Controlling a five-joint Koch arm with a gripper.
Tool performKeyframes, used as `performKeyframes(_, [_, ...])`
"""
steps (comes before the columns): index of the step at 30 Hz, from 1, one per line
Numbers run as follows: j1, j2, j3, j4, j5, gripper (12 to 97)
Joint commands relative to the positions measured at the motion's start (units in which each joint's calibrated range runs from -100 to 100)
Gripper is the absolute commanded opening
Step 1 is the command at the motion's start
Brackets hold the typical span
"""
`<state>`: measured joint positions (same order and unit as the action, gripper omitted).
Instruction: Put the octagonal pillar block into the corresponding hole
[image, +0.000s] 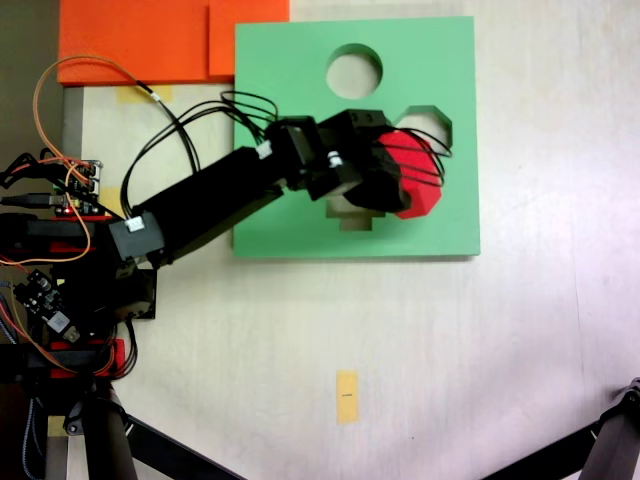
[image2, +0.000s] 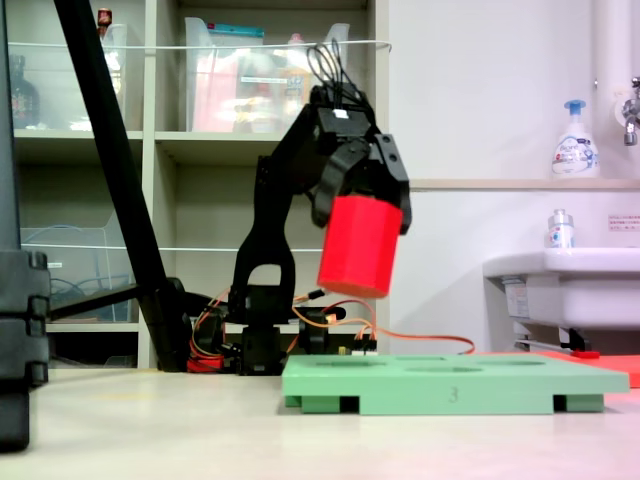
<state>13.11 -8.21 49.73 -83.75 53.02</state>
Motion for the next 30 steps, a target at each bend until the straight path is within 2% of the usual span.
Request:
performKeyframes(1, [0.83, 0.53, 6.4, 5.61, 0.39, 37.7])
performKeyframes(8, [2.39, 7.23, 14.58, 5.7, 1.32, 37.7])
performKeyframes(30, [4.25, 10.86, 15.47, 9.07, 4.64, 38.1])
